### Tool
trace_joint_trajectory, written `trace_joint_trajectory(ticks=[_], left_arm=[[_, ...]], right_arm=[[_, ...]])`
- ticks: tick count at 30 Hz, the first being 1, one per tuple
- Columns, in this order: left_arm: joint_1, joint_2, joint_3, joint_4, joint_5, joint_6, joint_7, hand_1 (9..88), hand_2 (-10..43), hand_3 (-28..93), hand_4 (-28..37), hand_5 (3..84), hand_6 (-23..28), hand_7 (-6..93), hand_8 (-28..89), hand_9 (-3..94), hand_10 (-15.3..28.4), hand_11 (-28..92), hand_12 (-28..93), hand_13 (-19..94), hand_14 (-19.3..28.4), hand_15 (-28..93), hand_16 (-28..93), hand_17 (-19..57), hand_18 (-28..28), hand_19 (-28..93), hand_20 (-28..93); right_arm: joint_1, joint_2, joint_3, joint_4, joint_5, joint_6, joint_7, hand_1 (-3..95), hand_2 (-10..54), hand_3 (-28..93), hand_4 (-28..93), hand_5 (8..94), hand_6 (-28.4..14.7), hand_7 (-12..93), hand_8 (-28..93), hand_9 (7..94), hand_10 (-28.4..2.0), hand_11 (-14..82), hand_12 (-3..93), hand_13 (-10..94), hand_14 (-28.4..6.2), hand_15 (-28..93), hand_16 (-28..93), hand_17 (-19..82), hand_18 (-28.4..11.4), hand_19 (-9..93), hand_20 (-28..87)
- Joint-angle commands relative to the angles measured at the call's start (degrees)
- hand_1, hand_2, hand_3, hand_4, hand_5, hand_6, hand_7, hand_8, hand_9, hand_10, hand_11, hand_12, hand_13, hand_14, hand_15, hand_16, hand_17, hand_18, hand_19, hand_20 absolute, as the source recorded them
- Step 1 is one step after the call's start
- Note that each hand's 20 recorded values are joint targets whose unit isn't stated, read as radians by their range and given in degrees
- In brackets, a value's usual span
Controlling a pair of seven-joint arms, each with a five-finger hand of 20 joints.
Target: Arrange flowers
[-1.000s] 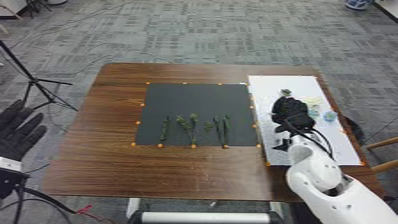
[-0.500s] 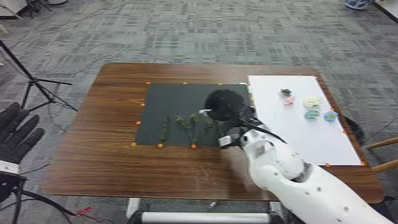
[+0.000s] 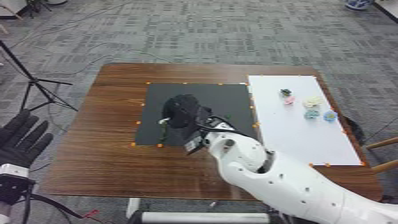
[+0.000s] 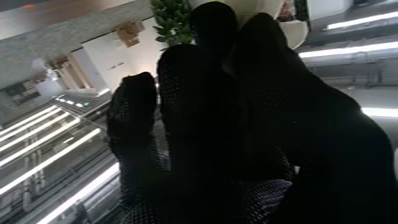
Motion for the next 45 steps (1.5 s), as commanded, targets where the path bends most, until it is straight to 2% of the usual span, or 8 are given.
trace_joint_trajectory(ticks=[1,6,13,14,15,17,22,45], left_arm=[[-2.4,0.98,1.33,1.1,-0.23,0.11,-0.64,24.8,16.4,68,-28.3,36.7,6.7,8.5,-6,30.3,10.7,10,13,22,12.2,18,0,-2.8,10.4,15,13],[-1.5,1.6,1.57,0.58,-0.29,-0.25,0.29,24.9,16.4,68,-28.3,36.7,6.7,8.5,-6,30.3,10.7,10,14,22,12.2,18,-1,-2.9,10.4,15,13],[-1.5,1.8,1.04,0.3,0.44,0.16,-0.3,25.1,16.3,68,-28.3,36.6,6.7,8.3,-6,30.3,10.6,10,14,23,12.0,18,-1,-3.0,10.5,15,13],[-1.6,2.2,1.23,0.38,0.09,-0.05,0.47,25.1,16.3,68,-28.3,36.6,6.7,8.4,-6,30.3,10.6,10,14,23,12.1,18,-1,-3.0,10.5,15,12],[0.2,2.06,0.79,-0.54,-0.08,-0.52,1.28,25.2,16.3,68,-28.3,36.6,6.8,8.4,-6,30.3,10.5,10,14,23,12.1,18,-1,-2.9,10.4,15,12],[-2.0,2.79,1.93,0.17,0.1,-0.23,0.28,25.2,16.3,68,-28.3,36.7,6.8,8.3,-6,30.3,10.5,11,14,23,12.1,18,-1,-3.0,10.5,15,12],[-3.3,3.6,3.27,0.84,0.58,-0.77,-0.12,25.1,16.3,68,-28.3,36.6,6.8,8.3,-6,30.2,10.6,10,13,23,12.1,18,-1,-3.0,10.5,15,12],[-3.3,2.48,1.81,0.93,0.21,-0.39,-1.5,25.3,16.2,68,-28.3,36.7,6.9,8.4,-6,30.3,10.8,11,13,23,12.2,18,-1,-3.1,10.5,15,12]], right_arm=[[5.5,-7.1,-3.7,5.5,-0.2,1.8,1.1,61.4,-9.5,70,-28,73.4,2.5,33,-1,85.5,-6.4,10.2,41.3,64,-7.5,57,52,32,-22.1,80,47],[7.8,-9.1,-7.4,7.7,0.2,4.0,2.0,61.3,-9.5,70,-28,73.3,2.5,33,-1,85.4,-6.4,10.2,41.3,64,-7.5,57,52,32,-22.1,80,47],[6.1,-12.0,-7.0,10.0,-1.8,1.9,3.9,61.0,-9.5,70,-28,73.1,2.5,33,-1,85.1,-6.4,10.3,41.2,64,-7.5,58,52,32,-22.2,80,47],[6.3,-12.6,-7.4,10.3,-1.4,1.4,4.9,60.9,-9.5,70,-28,73.0,2.5,33,-1,85.1,-6.4,10.3,41.3,64,-7.4,57,52,32,-22.2,80,47],[6.4,-12.0,-9.0,8.8,-1.0,1.9,7.4,61.0,-9.5,70,-28,72.9,2.5,33,-1,85.0,-6.3,10.3,41.3,64,-7.5,57,52,32,-22.2,80,47],[5.9,-13.3,-8.5,10.5,-2.2,1.3,7.6,61.0,-9.5,70,-28,72.7,2.4,33,-1,85.1,-6.3,10.3,41.1,64,-7.5,58,52,32,-22.3,80,47],[4.4,-14.5,-6.5,11.9,-5.1,-0.7,9.5,60.7,-9.5,70,-28,72.1,2.3,33,-2,84.7,-6.5,10.4,41.2,64,-7.7,58,52,32,-22.4,80,47],[3.6,-14.8,-6.3,14.3,-6.3,0.7,14.5,61.1,-9.5,69,-28,65.2,0.8,26,-6,75.0,-7.9,9.6,32.1,61,-7.5,58,51,32,-23.0,81,45]])
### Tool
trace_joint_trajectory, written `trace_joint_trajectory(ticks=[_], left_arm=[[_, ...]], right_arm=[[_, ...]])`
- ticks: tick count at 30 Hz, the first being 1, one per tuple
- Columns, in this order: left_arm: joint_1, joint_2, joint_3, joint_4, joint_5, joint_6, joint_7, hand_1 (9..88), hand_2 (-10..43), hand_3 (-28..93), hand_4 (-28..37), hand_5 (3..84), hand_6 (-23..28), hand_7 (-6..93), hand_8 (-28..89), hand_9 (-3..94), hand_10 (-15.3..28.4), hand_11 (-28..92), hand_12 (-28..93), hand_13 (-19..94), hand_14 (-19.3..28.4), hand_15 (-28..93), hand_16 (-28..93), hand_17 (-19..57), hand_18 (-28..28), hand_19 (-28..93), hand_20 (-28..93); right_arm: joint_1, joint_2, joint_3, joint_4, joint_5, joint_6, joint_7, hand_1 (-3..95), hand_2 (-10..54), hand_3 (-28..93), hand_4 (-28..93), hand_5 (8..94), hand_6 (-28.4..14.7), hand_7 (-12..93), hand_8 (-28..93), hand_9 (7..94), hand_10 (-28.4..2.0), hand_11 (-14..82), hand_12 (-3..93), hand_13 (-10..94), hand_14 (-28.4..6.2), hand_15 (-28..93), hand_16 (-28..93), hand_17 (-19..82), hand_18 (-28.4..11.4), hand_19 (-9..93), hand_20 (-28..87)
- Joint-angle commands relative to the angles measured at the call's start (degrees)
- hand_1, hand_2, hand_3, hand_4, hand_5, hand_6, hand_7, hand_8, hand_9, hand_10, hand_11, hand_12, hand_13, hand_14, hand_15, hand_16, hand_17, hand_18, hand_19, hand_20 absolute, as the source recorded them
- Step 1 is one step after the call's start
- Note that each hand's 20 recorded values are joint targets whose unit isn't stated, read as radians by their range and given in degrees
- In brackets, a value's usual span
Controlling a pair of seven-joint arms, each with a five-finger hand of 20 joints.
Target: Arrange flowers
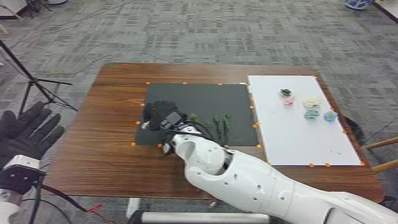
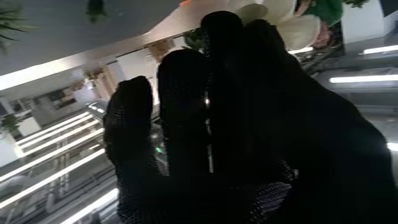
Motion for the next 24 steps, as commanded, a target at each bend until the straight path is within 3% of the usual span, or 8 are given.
trace_joint_trajectory(ticks=[1,3,6,12,24], left_arm=[[0.6,-0.75,-0.94,-0.15,-0.07,-0.42,-0.21,25.3,16.2,68,-28.3,36.7,6.9,8.4,-6,30.3,10.9,11,13,23,12.2,18,-1,-3.1,10.5,15,12],[1.2,-0.75,-1.3,-0.47,-0.45,0.34,0.44,25.3,16.2,68,-28.3,36.7,6.9,8.5,-6,30.2,10.9,11,13,22,12.2,18,-1,-3.1,10.6,15,12],[1.2,-0.9,-1.56,-0.51,-0.36,0.24,0.32,25.2,16.2,68,-28.3,36.8,6.9,8.7,-6,30.3,10.9,11,14,22,12.3,19,0,-3.2,10.7,15,13],[1.6,-1.09,-1.79,-0.57,-0.55,0.22,0.68,25.3,16.2,68,-28.3,36.8,6.9,9.0,-6,30.3,11.0,11,14,23,12.4,19,0,-3.4,10.9,16,13],[1.1,-1.65,-1.91,-0.46,-0.18,0.15,0.02,25.4,16.3,68,-28.3,36.9,6.9,9.1,-6,30.2,11.2,11,14,22,12.7,20,0,-3.4,10.9,16,13]], right_arm=[[0.8,0.4,-0.9,0.3,-0.7,1.7,1.0,61.1,-9.5,69,-28,65.1,0.8,26,-7,74.4,-8.2,10.1,31.1,61,-7.5,59,51,32,-23.0,81,45],[0.2,-0.1,-0.2,0.8,-1.1,2.3,0.4,61.4,-9.5,69,-28,65.1,0.9,25,-8,73.8,-8.3,11.1,29.9,61,-7.5,58,51,32,-23.0,81,45],[-0.1,0.2,0.2,0.4,-1.3,1.5,0.4,62.6,-9.5,69,-28,65.5,1.3,25,-12,73.6,-8.1,12.0,29.1,61,-7.3,58,52,32,-23.1,81,45],[-0.2,0.9,-0.3,-0.3,-1.4,1.1,1.1,61.5,-9.5,70,-28,65.0,1.5,25,-16,67.4,-10.6,19.6,18.6,60,-7.0,57,51,31,-23.2,80,44],[-1.8,2.0,0.7,-1.2,-0.6,0.3,-0.9,52.7,-9.5,75,-28,66.5,-1.1,19,-14,63.5,-12.6,16.5,13.8,60,-8.9,58,44,31,-23.5,79,42]])
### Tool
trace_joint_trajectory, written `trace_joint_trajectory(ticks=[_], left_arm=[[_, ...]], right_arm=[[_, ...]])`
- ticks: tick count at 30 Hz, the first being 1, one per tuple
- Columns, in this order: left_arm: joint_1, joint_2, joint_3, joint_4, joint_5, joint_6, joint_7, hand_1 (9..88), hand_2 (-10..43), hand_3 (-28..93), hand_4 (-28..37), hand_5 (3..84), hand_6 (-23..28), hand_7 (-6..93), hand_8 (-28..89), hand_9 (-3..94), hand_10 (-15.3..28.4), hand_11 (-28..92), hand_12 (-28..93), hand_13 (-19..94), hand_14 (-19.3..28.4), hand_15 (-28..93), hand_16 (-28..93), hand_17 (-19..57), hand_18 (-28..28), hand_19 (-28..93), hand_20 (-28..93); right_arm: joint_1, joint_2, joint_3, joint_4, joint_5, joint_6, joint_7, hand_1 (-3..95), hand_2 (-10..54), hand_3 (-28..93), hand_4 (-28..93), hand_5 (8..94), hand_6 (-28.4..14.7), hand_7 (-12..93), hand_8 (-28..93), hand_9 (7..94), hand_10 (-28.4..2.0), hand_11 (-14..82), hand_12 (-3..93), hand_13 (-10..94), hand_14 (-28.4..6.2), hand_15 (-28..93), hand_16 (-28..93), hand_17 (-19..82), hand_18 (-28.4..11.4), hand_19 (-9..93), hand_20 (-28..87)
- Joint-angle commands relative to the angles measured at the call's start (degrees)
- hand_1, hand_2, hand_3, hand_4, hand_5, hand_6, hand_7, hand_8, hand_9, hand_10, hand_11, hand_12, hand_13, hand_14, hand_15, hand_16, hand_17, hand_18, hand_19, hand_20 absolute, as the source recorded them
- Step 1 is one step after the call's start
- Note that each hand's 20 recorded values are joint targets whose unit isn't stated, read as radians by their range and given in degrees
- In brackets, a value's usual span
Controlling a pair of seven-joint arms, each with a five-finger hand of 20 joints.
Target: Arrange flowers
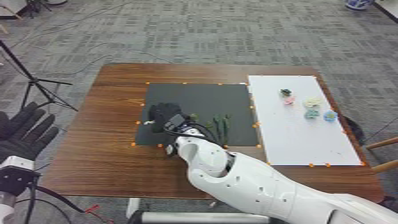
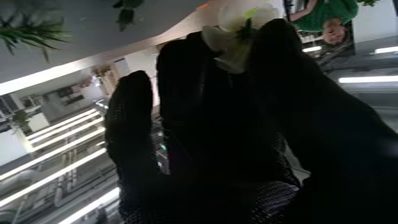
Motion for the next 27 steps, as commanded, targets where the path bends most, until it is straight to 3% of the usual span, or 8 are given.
trace_joint_trajectory(ticks=[1,5,10,15,19,24,27], left_arm=[[0.1,-0.69,-0.22,-0.3,-0.05,0.21,-0.17,25.4,16.3,68,-28.3,36.9,7.0,9.1,-6,30.2,11.2,11,14,22,12.6,20,0,-3.4,10.9,16,13],[0.5,-0.82,-0.28,-0.38,-0.18,0.02,-0.13,25.3,16.3,68,-28.3,36.8,7.0,9.1,-6,30.2,11.2,11,14,22,12.7,20,0,-3.4,11.0,16,13],[0.4,-0.7,-0.27,-0.33,-0.02,0.08,-0.35,25.3,16.3,68,-28.3,36.8,6.9,9.2,-6,30.2,11.2,11,14,22,12.7,20,-1,-3.4,11.0,16,13],[0.4,-0.14,0.04,-0.28,-0.32,0.06,-0.08,25.3,16.3,68,-28.3,36.8,6.9,9.1,-6,30.2,11.2,11,14,22,12.7,20,-1,-3.4,11.0,16,13],[0.4,-0.15,0.1,-0.29,-0.23,0.05,-0.23,25.3,16.3,68,-28.3,36.8,6.9,9.1,-6,30.2,11.3,11,14,22,12.7,20,-1,-3.4,11.1,16,13],[0.8,-0.52,-0.3,-0.45,-0.11,0.13,-0.68,25.2,16.3,68,-28.3,36.8,7.0,9.0,-6,30.2,11.3,11,14,22,12.7,20,-1,-3.5,11.1,16,13],[1.0,-0.53,-0.39,-0.48,-0.13,0.01,-0.61,25.3,16.3,68,-28.3,36.8,6.9,9.2,-6,30.2,11.2,11,14,22,12.7,20,-1,-3.5,11.1,16,13]], right_arm=[[-1.3,1.1,1.1,-1.1,0.1,-1.0,-1.9,51.9,-9.5,75,-28,65.9,-1.3,18,-14,63.5,-12.7,16.4,13.8,60,-9.2,58,44,31,-23.5,79,42],[-2.0,2.0,1.0,-1.9,0.0,-1.4,-2.6,48.3,-9.5,78,-28,62.6,-2.4,16,-14,62.6,-13.1,15.3,12.8,60,-10.0,59,40,31,-23.7,79,42],[-0.6,2.1,-1.8,-1.0,1.0,4.5,-2.2,41.7,-9.5,76,-28,66.1,-2.4,14,-14,63.3,-13.5,14.8,11.9,60,-11.4,61,32,30,-24.2,78,42],[0.6,1.8,-3.5,-0.3,0.9,8.7,-1.0,49.3,-2.3,64,-28,72.3,-0.6,15,-8,67.9,-11.8,15.7,12.1,63,-11.2,61,31,32,-24.2,79,42],[1.1,1.7,-4.3,0.2,0.6,10.6,-0.3,56.8,0.0,60,-28,75.6,1.4,15,-7,69.8,-10.8,16.0,12.7,64,-10.4,60,32,32,-23.5,79,43],[0.8,1.6,-4.0,0.0,0.8,11.4,-0.3,57.9,-5.0,66,-28,77.1,2.4,17,-4,73.5,-9.4,11.5,18.9,65,-9.5,58,39,33,-23.6,79,43],[1.3,1.6,-4.6,-0.1,1.0,12.8,0.5,56.2,-8.9,68,-28,73.6,1.6,19,-5,71.3,-9.7,14.4,16.7,65,-9.4,57,41,33,-23.7,80,42]])
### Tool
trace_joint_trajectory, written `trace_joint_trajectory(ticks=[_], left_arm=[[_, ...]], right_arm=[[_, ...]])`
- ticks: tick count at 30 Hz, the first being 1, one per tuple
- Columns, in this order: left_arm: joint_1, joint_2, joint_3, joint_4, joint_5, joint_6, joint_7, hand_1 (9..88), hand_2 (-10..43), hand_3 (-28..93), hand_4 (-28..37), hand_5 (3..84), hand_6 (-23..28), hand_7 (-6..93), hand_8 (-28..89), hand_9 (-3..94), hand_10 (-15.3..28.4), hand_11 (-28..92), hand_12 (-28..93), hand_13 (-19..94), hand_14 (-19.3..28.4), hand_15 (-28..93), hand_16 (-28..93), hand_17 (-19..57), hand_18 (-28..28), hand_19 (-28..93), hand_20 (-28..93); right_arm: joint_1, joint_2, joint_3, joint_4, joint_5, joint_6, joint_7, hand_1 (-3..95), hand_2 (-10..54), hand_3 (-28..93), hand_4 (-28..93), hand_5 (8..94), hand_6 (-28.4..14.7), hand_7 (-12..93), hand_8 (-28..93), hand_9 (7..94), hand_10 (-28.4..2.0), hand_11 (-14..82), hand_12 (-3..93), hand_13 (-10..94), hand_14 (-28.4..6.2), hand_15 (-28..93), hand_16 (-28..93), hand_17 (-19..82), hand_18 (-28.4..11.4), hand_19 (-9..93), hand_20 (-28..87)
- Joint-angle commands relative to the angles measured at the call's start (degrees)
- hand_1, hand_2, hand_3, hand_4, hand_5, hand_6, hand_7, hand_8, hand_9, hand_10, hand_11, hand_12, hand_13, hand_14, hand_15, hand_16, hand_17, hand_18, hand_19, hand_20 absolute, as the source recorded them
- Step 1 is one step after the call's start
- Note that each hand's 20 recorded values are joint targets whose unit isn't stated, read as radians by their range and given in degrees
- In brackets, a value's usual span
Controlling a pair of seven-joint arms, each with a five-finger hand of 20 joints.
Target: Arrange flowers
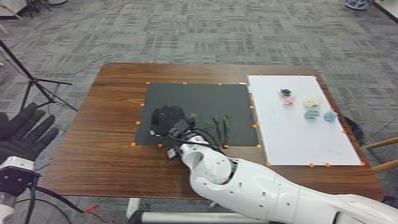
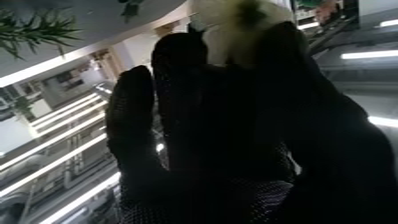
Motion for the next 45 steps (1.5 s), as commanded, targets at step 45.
trace_joint_trajectory(ticks=[45], left_arm=[[3.7,-2.44,-3.84,-1.64,-0.37,0.22,3.44,25.4,16.2,68,-28.3,36.6,6.9,9.0,-6,30.3,11.0,11,14,22,12.6,20,-1,-3.4,11.1,15,13]], right_arm=[[-22.1,30.5,40.1,-19.9,-16.2,-17.1,6.4,43.7,-9.5,78,-28,52.5,-3.1,14,-12,53.2,-14.8,14.0,12.7,54,-13.5,61,26,27,-24.4,76,37]])
